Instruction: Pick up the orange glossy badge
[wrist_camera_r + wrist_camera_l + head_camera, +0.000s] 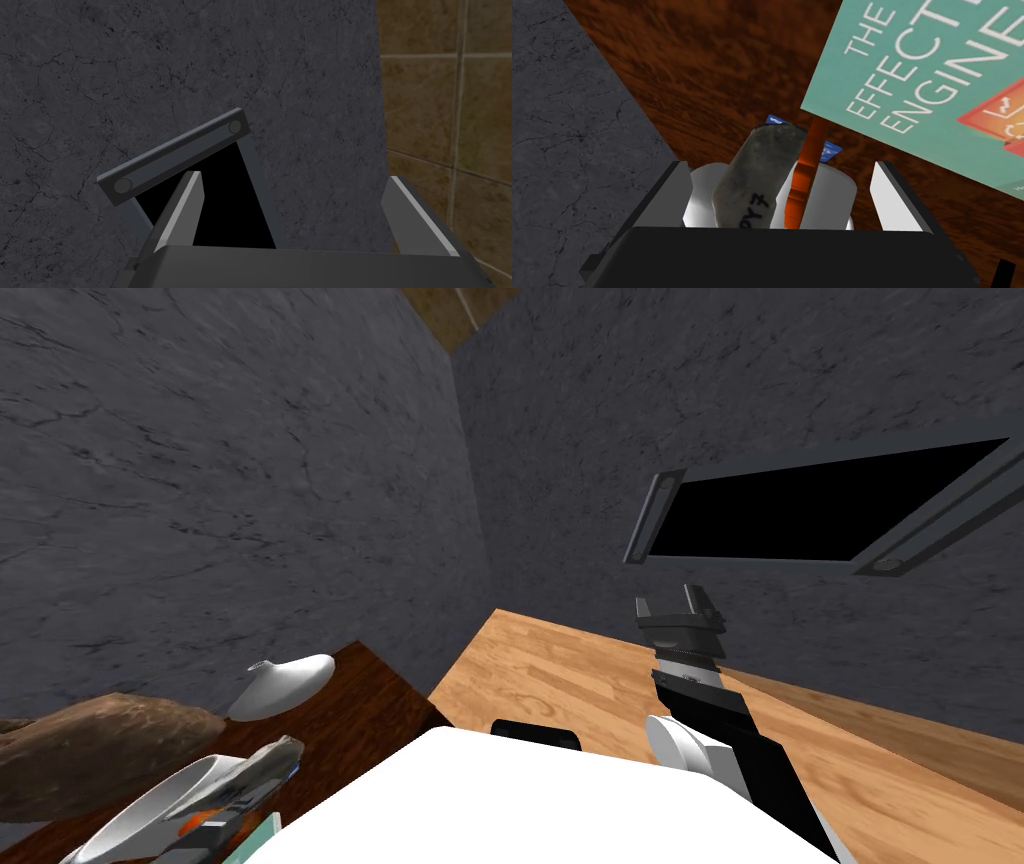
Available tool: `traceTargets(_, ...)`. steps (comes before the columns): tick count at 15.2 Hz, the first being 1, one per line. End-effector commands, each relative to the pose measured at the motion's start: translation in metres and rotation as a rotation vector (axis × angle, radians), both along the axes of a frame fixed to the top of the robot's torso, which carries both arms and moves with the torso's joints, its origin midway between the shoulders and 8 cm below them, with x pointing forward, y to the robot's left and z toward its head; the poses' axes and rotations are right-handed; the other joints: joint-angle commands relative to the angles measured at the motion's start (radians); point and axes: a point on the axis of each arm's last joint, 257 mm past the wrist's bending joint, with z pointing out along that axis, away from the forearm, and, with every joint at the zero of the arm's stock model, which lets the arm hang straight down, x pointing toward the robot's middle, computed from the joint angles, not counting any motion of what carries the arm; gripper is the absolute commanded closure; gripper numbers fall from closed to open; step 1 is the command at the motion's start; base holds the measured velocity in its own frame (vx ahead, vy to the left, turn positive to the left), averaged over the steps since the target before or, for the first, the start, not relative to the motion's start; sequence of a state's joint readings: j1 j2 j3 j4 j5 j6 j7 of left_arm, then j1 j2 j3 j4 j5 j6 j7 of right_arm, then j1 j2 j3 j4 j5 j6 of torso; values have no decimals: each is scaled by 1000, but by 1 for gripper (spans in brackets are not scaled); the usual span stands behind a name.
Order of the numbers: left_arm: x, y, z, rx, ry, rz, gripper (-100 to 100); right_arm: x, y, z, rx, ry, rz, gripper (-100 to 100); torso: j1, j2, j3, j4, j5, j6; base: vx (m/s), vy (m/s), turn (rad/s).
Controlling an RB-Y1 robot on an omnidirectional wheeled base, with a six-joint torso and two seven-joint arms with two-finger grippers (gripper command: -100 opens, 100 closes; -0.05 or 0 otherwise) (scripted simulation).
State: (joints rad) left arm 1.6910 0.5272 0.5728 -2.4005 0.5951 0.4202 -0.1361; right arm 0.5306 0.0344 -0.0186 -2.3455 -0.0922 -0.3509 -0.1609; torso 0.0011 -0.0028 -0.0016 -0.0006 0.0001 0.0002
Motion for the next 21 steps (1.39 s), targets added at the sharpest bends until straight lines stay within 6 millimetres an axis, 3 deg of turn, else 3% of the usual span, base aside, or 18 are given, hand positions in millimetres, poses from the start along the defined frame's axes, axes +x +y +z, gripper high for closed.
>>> traceTargets(1,-14,1,2,-4,39,17,-100,0,0,0,0,0,0,0,0,0,0,0,0,0,29,23,-142)
traceTargets(4,-44,2,7,-13,130,57,-100,0,0,0,0,0,0,0,0,0,0,0,0,0,29,30,-163)
traceTargets(5,-44,2,7,-13,130,57,-100,0,0,0,0,0,0,0,0,0,0,0,0,0,30,36,-116)
traceTargets(7,-69,3,12,-21,206,90,-100,0,0,0,0,0,0,0,1,0,0,0,0,0,31,38,-178)
traceTargets(8,-69,3,12,-21,206,90,-100,0,0,0,0,0,0,0,1,0,0,0,0,0,35,42,-143)
traceTargets(12,-100,2,21,-32,302,131,-100,0,0,0,0,0,0,0,1,-1,0,0,0,0,30,39,-135)
traceTargets(13,-92,2,19,-29,277,121,-100,0,0,0,0,0,0,0,1,0,0,0,0,0,12,27,-46)
traceTargets(19,-102,9,4,-30,279,135,-100,0,0,0,0,0,0,0,-2,2,1,1,0,0,4,4,-36)
traceTargets(20,-102,10,3,-30,279,136,100,0,0,0,0,0,0,0,-2,2,1,1,0,-1,0,0,0)
traceTargets(21,-102,10,3,-30,279,136,100,0,0,0,0,0,0,0,-2,2,1,1,0,-1,0,0,0)
